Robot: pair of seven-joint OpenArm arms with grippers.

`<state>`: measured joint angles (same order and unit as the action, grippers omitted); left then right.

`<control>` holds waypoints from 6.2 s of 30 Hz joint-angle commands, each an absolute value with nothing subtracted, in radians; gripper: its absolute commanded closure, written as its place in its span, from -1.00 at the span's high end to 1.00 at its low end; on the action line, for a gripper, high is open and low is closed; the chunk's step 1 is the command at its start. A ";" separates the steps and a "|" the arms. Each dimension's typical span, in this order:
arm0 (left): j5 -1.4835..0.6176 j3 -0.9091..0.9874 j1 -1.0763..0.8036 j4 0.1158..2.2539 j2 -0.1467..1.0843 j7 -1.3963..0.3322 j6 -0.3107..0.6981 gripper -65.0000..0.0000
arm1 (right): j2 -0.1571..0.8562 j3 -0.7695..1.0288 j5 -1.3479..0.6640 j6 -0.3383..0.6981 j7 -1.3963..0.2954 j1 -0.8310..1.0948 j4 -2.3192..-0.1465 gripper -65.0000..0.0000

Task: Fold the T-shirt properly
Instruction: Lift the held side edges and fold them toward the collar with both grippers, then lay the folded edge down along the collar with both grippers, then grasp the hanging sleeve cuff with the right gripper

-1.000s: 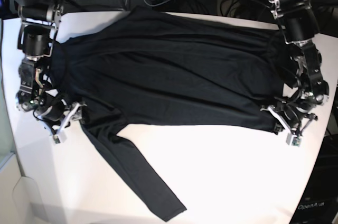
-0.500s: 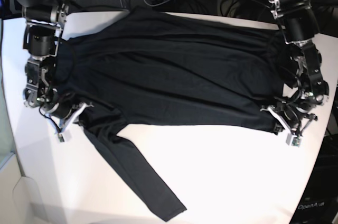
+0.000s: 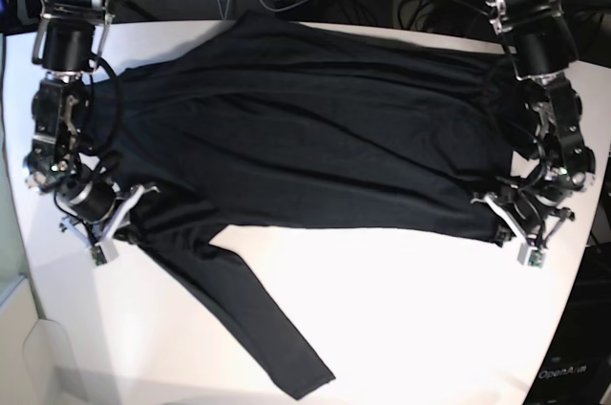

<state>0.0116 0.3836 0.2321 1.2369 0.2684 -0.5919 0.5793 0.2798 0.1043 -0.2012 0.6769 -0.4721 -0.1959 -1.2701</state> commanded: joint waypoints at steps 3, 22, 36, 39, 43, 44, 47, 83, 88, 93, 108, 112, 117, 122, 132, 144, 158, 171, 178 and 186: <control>-0.001 0.386 0.252 1.287 0.282 -0.568 0.579 -0.97 | 0.292 0.111 -0.214 0.684 -0.475 -0.173 -1.372 -0.97; -0.001 0.470 0.099 1.561 0.228 -0.634 0.587 -0.97 | 0.271 0.220 -0.220 0.688 -0.530 0.120 -1.759 -0.97; -0.001 0.585 -0.081 1.747 0.188 -0.634 0.588 -0.97 | 0.211 0.360 -0.219 0.698 -0.539 0.249 -1.859 -0.97; -0.001 0.624 -0.113 1.791 0.171 -0.634 0.590 -0.97 | 0.200 0.392 -0.219 0.698 -0.532 0.277 -1.862 -0.97; -0.001 0.627 -0.160 1.821 0.157 -0.633 0.590 -0.97 | 0.202 0.397 -0.219 0.698 -0.530 0.306 -1.865 -0.97; -0.001 0.627 -0.170 1.828 0.154 -0.631 0.590 -0.97 | 0.200 0.397 -0.219 0.698 -0.530 0.314 -1.865 -0.97; -0.001 0.627 -0.202 1.831 0.142 -0.627 0.590 -0.97 | 0.199 0.397 -0.219 0.698 -0.530 0.335 -1.862 -0.97; 0.008 0.619 -0.275 1.676 0.139 -0.630 0.590 -0.97 | 0.185 0.389 -0.214 0.698 -0.541 0.401 -1.793 -0.66; 0.008 0.619 -0.272 1.673 0.139 -0.633 0.590 -0.96 | 0.188 0.389 -0.214 0.698 -0.541 0.397 -1.728 -0.03; 0.007 0.619 -0.262 1.673 0.139 -0.634 0.590 -0.67 | 0.189 0.392 -0.214 0.698 -0.535 0.397 -1.722 0.20; 0.001 0.625 -0.262 1.676 0.133 -0.625 0.590 0.08 | 0.186 0.499 -0.219 0.698 -0.530 0.372 -1.751 0.19; 0.001 0.625 -0.262 1.675 0.131 -0.625 0.590 0.08 | 0.189 0.556 -0.219 0.698 -0.530 0.328 -1.745 0.19; -0.001 0.627 -0.266 1.685 0.130 -0.631 0.590 0.08 | 0.231 0.562 -0.213 0.698 -0.544 0.259 -1.739 0.19; -0.001 0.628 -0.268 1.685 0.130 -0.633 0.590 0.08 | 0.278 0.496 -0.208 0.698 -0.651 0.094 -1.664 0.19; 0.001 0.628 -0.269 1.685 0.108 -0.636 0.590 0.08 | 0.354 0.193 -0.206 0.698 -0.685 -0.306 -1.216 0.19; 0.010 0.628 -0.271 1.687 0.084 -0.696 0.588 0.08 | 0.297 -0.120 -0.145 0.698 -0.367 -0.644 -0.694 0.19; 0.010 0.628 -0.263 1.702 0.084 -0.702 0.587 0.08 | 0.245 -0.124 -0.044 0.698 -0.110 -0.740 -0.403 0.19; 0.008 0.627 -0.259 1.718 0.082 -0.702 0.587 0.08 | 0.302 -0.122 -0.047 0.698 -0.097 -0.728 -0.401 0.19; 0.008 0.627 -0.259 1.718 0.082 -0.702 0.587 0.08 | 0.298 -0.120 -0.047 0.698 -0.050 -0.661 -0.400 0.19; 0.008 0.627 -0.260 1.719 0.084 -0.702 0.587 0.08 | 0.298 -0.120 -0.047 0.698 -0.035 -0.634 -0.403 -0.12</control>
